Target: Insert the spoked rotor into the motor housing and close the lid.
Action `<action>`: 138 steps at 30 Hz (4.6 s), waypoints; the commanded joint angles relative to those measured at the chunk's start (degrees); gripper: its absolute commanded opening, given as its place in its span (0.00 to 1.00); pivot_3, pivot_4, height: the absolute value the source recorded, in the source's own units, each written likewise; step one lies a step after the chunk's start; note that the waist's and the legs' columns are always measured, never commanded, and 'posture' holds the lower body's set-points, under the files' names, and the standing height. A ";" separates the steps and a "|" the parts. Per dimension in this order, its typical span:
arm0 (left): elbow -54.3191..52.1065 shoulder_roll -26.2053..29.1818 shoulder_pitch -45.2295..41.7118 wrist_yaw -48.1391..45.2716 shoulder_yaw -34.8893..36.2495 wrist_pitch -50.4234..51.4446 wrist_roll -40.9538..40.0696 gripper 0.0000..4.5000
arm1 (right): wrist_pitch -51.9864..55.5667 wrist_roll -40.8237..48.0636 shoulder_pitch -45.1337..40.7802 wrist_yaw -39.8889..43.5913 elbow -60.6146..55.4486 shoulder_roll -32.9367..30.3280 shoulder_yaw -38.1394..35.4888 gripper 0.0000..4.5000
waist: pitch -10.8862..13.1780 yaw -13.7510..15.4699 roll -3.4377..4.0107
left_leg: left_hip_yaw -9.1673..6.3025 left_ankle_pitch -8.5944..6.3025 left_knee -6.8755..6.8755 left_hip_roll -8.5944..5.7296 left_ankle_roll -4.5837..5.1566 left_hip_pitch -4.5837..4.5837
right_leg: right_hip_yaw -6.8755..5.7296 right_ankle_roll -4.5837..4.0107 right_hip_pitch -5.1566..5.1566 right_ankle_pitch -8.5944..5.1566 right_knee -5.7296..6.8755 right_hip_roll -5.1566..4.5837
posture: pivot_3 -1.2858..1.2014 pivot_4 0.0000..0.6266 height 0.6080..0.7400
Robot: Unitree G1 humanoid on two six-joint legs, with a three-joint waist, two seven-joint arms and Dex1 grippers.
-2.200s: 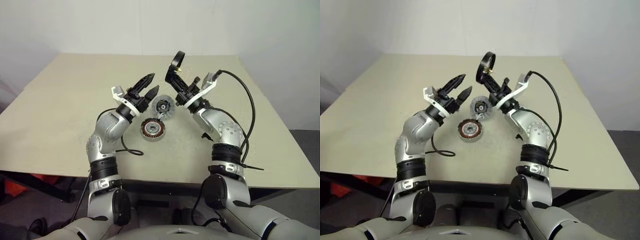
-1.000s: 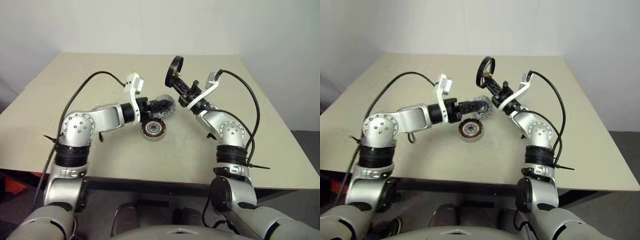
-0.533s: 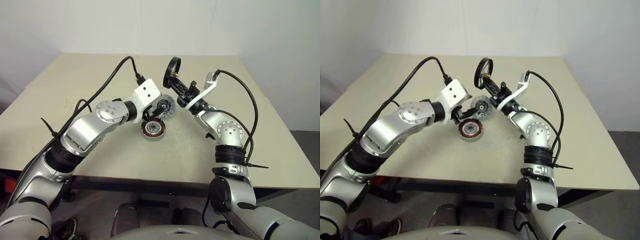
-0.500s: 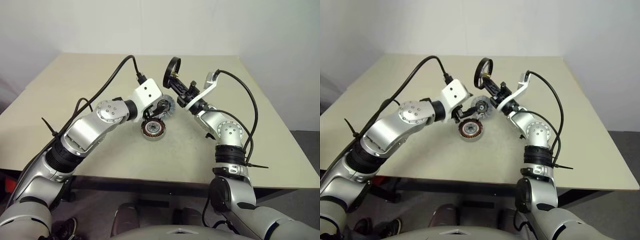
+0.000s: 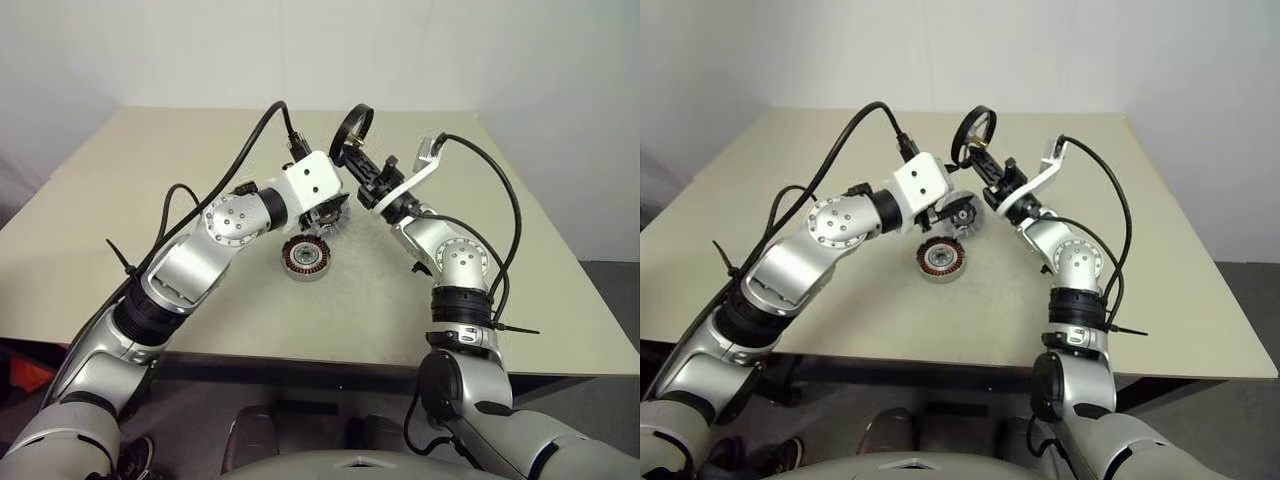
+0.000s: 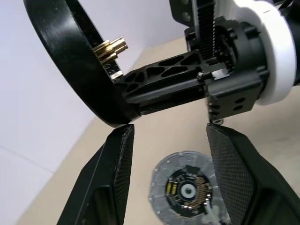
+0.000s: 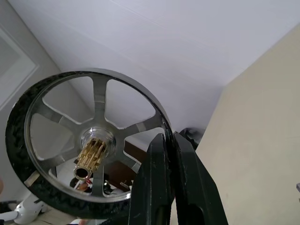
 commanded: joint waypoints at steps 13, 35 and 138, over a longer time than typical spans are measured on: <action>-6.78 0.23 3.26 -2.94 6.71 0.44 3.96 0.58 | 0.32 -2.42 -2.11 3.04 2.36 -0.68 0.94 0.04 | 0.00 -0.03 0.00 | 0.00 0.00 0.01 0.00 0.00 0.00 | 0.00 -0.21 -0.01 0.11 0.00 0.00 | 0.52 0.00 1.00; 2.66 -6.31 1.85 -0.04 6.39 -4.76 13.14 0.58 | 0.12 -4.57 -2.44 5.24 3.38 -0.41 0.17 0.04 | 0.00 0.03 0.00 | 0.00 -0.01 0.01 0.00 0.02 -0.02 | 0.00 -0.28 -0.01 0.15 -0.02 -0.01 | 0.52 0.00 1.00; 7.08 7.53 13.97 -8.68 10.19 -31.12 22.70 0.11 | -22.00 -29.74 -10.47 7.72 24.20 -15.46 -0.11 0.48 | 0.01 -0.03 0.02 | 0.02 -0.03 0.05 0.02 0.06 0.03 | 0.00 -0.42 -0.05 0.20 0.00 -0.02 | 0.52 0.00 1.00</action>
